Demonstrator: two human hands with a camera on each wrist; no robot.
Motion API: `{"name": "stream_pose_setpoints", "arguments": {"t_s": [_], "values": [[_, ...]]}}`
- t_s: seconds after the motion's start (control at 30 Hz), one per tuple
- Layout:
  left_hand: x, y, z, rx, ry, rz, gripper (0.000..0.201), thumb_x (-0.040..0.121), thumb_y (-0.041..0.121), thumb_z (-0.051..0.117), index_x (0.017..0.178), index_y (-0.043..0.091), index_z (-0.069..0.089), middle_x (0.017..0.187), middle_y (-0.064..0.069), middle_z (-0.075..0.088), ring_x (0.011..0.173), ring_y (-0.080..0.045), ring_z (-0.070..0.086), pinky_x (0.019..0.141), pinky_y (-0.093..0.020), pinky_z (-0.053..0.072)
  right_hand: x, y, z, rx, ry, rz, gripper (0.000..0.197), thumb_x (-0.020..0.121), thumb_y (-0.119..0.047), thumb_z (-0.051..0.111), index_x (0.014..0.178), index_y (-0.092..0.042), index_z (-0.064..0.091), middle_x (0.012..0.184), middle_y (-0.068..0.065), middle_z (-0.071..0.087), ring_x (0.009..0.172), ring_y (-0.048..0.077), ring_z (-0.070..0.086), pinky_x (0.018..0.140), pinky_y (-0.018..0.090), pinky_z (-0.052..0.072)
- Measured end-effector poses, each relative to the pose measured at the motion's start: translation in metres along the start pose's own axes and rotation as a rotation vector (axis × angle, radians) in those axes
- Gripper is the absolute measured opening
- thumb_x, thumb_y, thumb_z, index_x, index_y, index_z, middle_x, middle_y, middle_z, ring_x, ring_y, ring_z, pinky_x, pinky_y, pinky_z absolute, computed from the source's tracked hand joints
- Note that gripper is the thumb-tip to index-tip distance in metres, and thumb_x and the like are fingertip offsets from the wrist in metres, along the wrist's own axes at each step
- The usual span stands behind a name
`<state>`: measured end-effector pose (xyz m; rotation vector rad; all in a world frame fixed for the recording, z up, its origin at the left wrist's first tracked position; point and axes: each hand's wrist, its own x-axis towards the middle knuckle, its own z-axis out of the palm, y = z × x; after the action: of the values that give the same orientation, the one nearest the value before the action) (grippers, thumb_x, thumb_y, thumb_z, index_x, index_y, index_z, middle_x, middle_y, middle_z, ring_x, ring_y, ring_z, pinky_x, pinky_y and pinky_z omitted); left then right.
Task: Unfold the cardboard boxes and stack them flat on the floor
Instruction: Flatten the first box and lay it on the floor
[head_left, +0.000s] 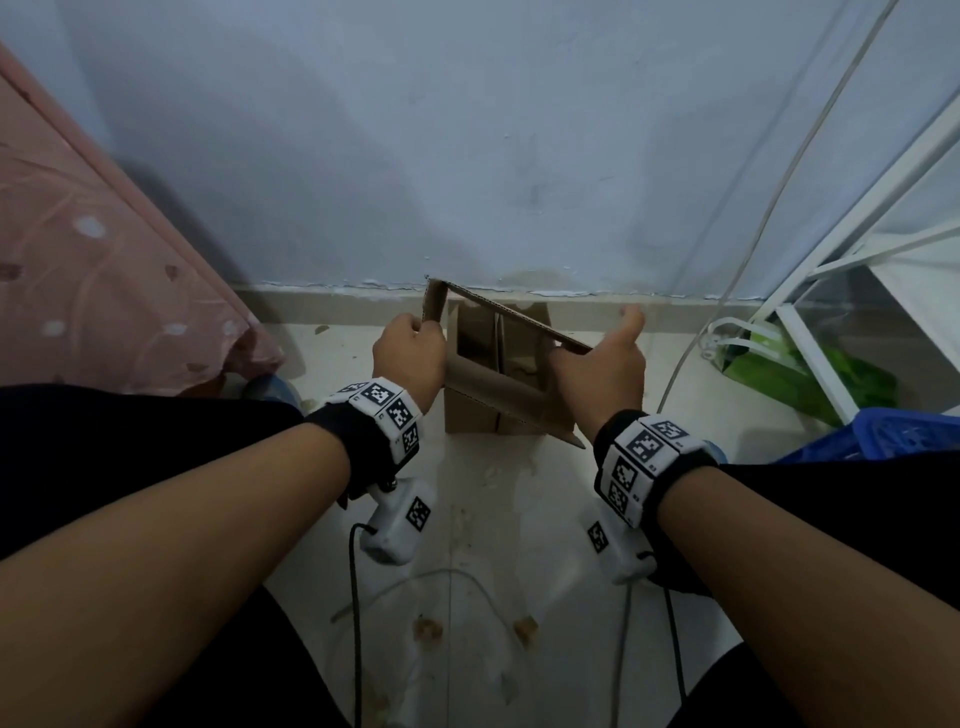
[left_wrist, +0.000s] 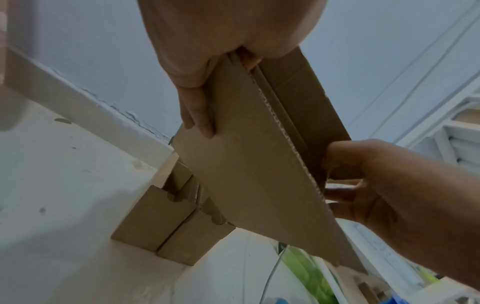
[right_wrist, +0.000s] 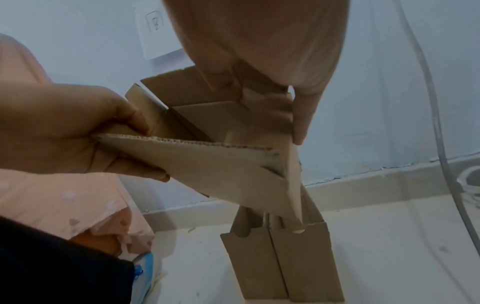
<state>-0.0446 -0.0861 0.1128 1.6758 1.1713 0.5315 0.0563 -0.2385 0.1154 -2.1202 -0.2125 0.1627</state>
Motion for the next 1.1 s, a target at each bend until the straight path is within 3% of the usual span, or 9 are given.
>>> {"name": "stream_pose_setpoints", "arguments": {"t_s": [0.1, 0.17, 0.4, 0.5, 0.63, 0.77, 0.83, 1.0, 1.1], "values": [[0.006, 0.002, -0.003, -0.235, -0.021, -0.126, 0.020, 0.101, 0.018, 0.041, 0.097, 0.006, 0.057, 0.098, -0.013, 0.059, 0.086, -0.028, 0.059, 0.073, -0.040, 0.058, -0.002, 0.004, 0.002, -0.105, -0.129, -0.150, 0.038, 0.089, -0.013, 0.059, 0.126, -0.013, 0.059, 0.105, 0.004, 0.062, 0.084, 0.014, 0.060, 0.072, 0.025, 0.050], [0.009, 0.006, -0.005, -0.478, -0.063, -0.242, 0.018, 0.103, 0.020, 0.043, 0.099, 0.010, 0.058, 0.106, -0.015, 0.062, 0.088, -0.032, 0.066, 0.067, -0.046, 0.063, -0.008, 0.004, 0.007, -0.178, -0.196, -0.288, 0.034, 0.088, -0.006, 0.054, 0.117, -0.014, 0.069, 0.100, 0.007, 0.068, 0.084, 0.020, 0.062, 0.072, 0.025, 0.050], [0.008, 0.012, -0.011, -0.777, -0.275, -0.262, 0.061, 0.093, 0.069, 0.051, 0.115, 0.014, 0.064, 0.089, -0.007, 0.077, 0.091, -0.026, 0.075, 0.080, -0.047, 0.062, -0.030, 0.005, 0.023, -0.359, -0.313, -0.571, 0.026, 0.083, -0.004, 0.046, 0.100, -0.009, 0.065, 0.089, 0.013, 0.068, 0.078, 0.033, 0.059, 0.069, 0.041, 0.053], [-0.004, 0.013, -0.006, -0.560, -0.349, -0.165, 0.041, 0.090, 0.035, 0.074, 0.120, 0.011, 0.061, 0.109, -0.014, 0.074, 0.101, -0.034, 0.073, 0.076, -0.051, 0.062, -0.038, 0.002, 0.023, -0.413, -0.355, -0.728, 0.028, 0.093, -0.027, 0.036, 0.095, -0.010, 0.058, 0.088, 0.008, 0.063, 0.073, 0.027, 0.052, 0.062, 0.037, 0.041], [-0.004, 0.007, -0.004, -0.411, -0.190, -0.121, 0.027, 0.087, -0.009, 0.064, 0.095, 0.017, 0.063, 0.095, -0.008, 0.072, 0.097, -0.034, 0.071, 0.086, -0.047, 0.060, -0.039, 0.006, 0.028, -0.505, -0.530, -0.842, 0.045, 0.103, -0.048, 0.026, 0.099, -0.019, 0.059, 0.097, 0.000, 0.063, 0.085, 0.022, 0.056, 0.072, 0.038, 0.043], [0.004, 0.011, -0.013, -0.375, -0.170, -0.115, 0.027, 0.085, -0.008, 0.065, 0.090, 0.019, 0.065, 0.095, -0.005, 0.074, 0.093, -0.027, 0.071, 0.089, -0.043, 0.059, -0.012, 0.023, 0.029, -0.582, -0.328, -0.693, 0.043, 0.100, -0.033, 0.048, 0.137, -0.012, 0.050, 0.143, 0.012, 0.050, 0.134, 0.033, 0.044, 0.112, 0.048, 0.037], [0.005, 0.014, -0.016, -0.394, -0.158, -0.116, 0.027, 0.083, -0.009, 0.064, 0.089, 0.018, 0.065, 0.093, -0.004, 0.073, 0.091, -0.025, 0.069, 0.084, -0.039, 0.058, 0.005, 0.029, 0.021, -0.525, -0.189, -0.465, 0.062, 0.094, -0.027, 0.059, 0.148, -0.006, 0.035, 0.155, 0.017, 0.035, 0.144, 0.036, 0.029, 0.117, 0.052, 0.031], [0.006, 0.013, -0.022, -0.355, -0.146, -0.092, 0.020, 0.080, -0.007, 0.065, 0.088, 0.012, 0.066, 0.089, -0.004, 0.072, 0.085, -0.023, 0.067, 0.068, -0.029, 0.051, 0.036, 0.038, -0.002, 0.010, -0.227, 0.176, 0.077, 0.081, -0.050, 0.067, 0.142, -0.007, 0.045, 0.132, 0.002, 0.056, 0.122, 0.027, 0.056, 0.104, 0.051, 0.047], [0.009, 0.008, -0.023, -0.273, -0.109, -0.057, 0.023, 0.086, -0.007, 0.065, 0.099, 0.011, 0.065, 0.086, 0.002, 0.068, 0.079, -0.013, 0.064, 0.058, -0.017, 0.049, 0.032, 0.037, 0.000, 0.061, -0.281, 0.099, 0.033, 0.086, -0.038, 0.069, 0.099, -0.008, 0.073, 0.099, 0.008, 0.075, 0.094, 0.030, 0.070, 0.089, 0.050, 0.057]]}}
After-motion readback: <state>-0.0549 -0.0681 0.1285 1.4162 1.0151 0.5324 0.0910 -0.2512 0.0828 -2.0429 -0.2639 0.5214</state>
